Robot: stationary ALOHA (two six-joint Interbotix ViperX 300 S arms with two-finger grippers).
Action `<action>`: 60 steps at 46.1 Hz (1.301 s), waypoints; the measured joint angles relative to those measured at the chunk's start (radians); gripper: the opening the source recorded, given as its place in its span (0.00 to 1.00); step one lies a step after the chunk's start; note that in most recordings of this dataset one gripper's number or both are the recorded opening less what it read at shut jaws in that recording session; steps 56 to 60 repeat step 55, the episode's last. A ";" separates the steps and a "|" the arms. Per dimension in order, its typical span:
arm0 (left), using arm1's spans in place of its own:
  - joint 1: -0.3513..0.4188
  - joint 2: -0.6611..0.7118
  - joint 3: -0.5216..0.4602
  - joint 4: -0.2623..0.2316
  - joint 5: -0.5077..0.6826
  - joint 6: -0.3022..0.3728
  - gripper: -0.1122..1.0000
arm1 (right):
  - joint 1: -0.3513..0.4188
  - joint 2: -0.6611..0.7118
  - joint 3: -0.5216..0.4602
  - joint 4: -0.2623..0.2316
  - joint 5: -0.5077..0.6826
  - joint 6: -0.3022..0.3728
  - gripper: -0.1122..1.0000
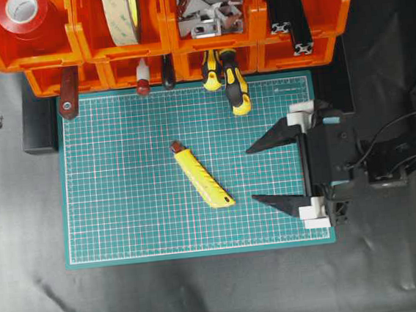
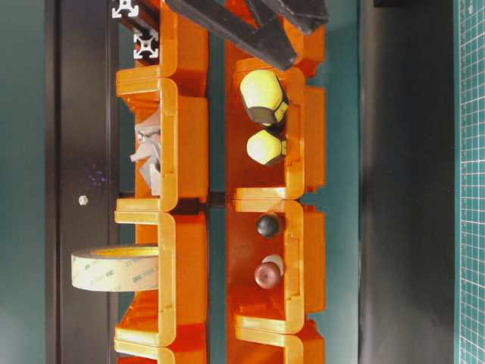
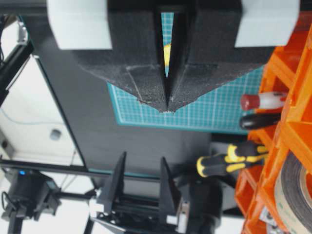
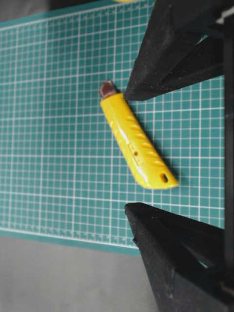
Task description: Pick cutter from container rack with right arm.
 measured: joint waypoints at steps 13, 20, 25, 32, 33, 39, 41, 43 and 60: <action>0.000 0.000 -0.002 0.000 0.000 -0.002 0.10 | 0.000 -0.009 0.008 0.000 0.023 0.000 0.83; 0.000 0.000 -0.002 0.000 0.006 0.000 0.10 | -0.002 -0.009 0.008 0.002 0.023 0.002 0.83; 0.000 -0.002 0.000 0.000 0.009 0.000 0.10 | 0.000 -0.009 0.008 0.002 0.023 0.002 0.83; 0.000 0.000 0.000 0.002 0.011 -0.002 0.10 | 0.000 -0.009 0.008 0.002 0.023 0.002 0.83; 0.000 0.000 -0.002 0.000 0.011 -0.002 0.10 | -0.002 -0.008 0.008 0.002 0.023 0.002 0.83; 0.000 -0.002 -0.002 0.000 0.012 -0.002 0.10 | -0.002 -0.009 0.011 0.002 0.023 0.006 0.83; 0.000 0.000 -0.002 0.000 0.014 -0.002 0.10 | 0.000 -0.009 0.015 0.002 0.023 0.009 0.83; 0.000 -0.002 0.000 0.000 0.015 -0.003 0.10 | 0.000 -0.009 0.020 0.002 0.021 0.020 0.83; 0.000 -0.048 -0.002 0.002 0.020 -0.006 0.10 | 0.002 -0.009 0.031 0.002 0.021 0.048 0.83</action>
